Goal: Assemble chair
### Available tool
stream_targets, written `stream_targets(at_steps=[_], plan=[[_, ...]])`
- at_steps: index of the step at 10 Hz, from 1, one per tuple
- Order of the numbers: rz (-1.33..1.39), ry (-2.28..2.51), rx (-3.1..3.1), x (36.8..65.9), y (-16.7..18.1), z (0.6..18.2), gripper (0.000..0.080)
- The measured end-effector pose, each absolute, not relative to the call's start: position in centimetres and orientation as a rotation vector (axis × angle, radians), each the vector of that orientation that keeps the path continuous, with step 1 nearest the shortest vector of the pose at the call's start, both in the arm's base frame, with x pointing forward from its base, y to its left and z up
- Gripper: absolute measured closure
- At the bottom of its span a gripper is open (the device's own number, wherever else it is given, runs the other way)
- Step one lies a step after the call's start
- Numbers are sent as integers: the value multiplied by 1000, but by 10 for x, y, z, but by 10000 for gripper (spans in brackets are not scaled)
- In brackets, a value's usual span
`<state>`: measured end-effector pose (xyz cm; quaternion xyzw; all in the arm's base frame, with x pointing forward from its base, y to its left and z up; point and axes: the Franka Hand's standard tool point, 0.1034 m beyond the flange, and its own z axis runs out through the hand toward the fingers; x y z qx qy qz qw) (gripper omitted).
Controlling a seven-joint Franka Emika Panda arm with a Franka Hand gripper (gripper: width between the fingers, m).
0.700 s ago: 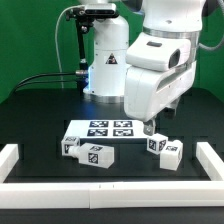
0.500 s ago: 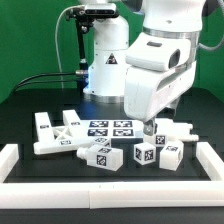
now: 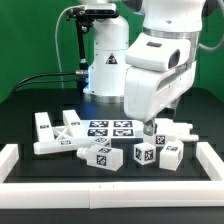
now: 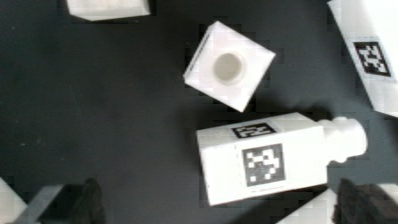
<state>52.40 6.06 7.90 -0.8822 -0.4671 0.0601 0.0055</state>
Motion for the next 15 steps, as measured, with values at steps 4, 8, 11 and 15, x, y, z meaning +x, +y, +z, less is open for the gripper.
stream_targets(at_steps=[4,8,11,15], plan=[[200,-1369,-2812,519,65,76,150],[173,-1161,-2915,499,92,60,150],[172,-1163,-2915,500,91,61,150],[102,-833,-3043,493,102,67,150]])
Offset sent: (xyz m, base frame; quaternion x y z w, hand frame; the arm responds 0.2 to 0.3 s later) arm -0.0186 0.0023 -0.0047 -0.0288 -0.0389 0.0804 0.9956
